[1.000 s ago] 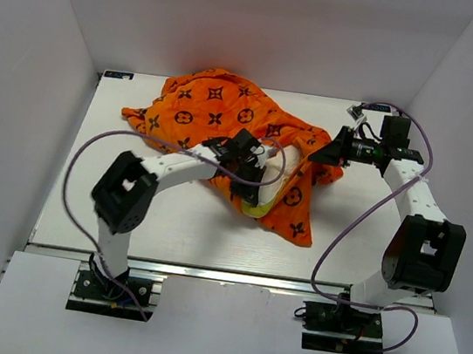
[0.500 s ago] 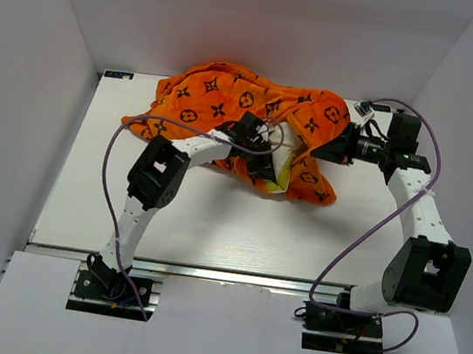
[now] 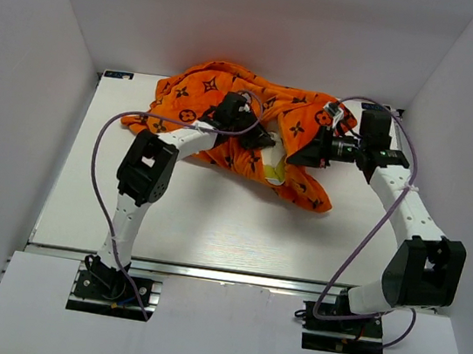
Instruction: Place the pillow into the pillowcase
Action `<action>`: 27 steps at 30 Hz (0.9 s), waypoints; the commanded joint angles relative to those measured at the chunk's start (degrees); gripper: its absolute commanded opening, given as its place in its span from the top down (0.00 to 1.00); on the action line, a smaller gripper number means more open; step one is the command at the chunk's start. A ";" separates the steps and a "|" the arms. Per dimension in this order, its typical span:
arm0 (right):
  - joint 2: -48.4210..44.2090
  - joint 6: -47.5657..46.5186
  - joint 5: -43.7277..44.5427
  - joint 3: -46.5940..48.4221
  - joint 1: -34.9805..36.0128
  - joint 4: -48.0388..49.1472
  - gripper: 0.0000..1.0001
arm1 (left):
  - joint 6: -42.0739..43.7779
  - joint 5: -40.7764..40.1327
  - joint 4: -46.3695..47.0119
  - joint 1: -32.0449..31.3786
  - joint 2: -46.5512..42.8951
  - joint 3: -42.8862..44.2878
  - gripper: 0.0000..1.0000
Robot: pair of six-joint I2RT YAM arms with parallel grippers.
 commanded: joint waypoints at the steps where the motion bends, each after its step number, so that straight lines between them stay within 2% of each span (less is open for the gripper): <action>1: -2.45 6.91 -11.43 3.61 4.88 2.70 1.00 | -4.27 -15.20 1.47 2.17 3.62 4.95 0.95; 7: -2.27 19.56 -13.80 2.56 7.26 13.77 1.00 | -10.33 -20.13 -7.58 1.90 8.19 11.89 0.98; 10: -1.22 27.54 -15.29 4.57 8.49 21.76 1.00 | -12.27 -22.24 -14.26 1.90 12.50 19.36 1.00; 12: 0.53 30.71 -16.52 9.12 8.67 23.62 1.00 | -12.45 -23.38 -19.95 1.90 15.75 25.34 1.00; 13: 1.33 31.61 -16.96 10.89 8.67 26.85 1.00 | -12.45 -23.91 -21.64 1.82 16.72 26.83 1.00; 17: 4.75 32.41 -17.67 20.03 9.11 27.76 1.00 | -12.36 -27.95 -27.27 1.82 18.05 27.03 1.00; 22: 7.48 32.68 -16.97 30.39 13.67 28.12 1.00 | -11.84 -30.94 -34.04 1.81 19.10 27.46 1.00; 27: 8.37 32.41 -16.35 33.06 18.85 27.68 1.00 | -10.96 -31.48 -39.13 2.52 21.38 29.83 1.00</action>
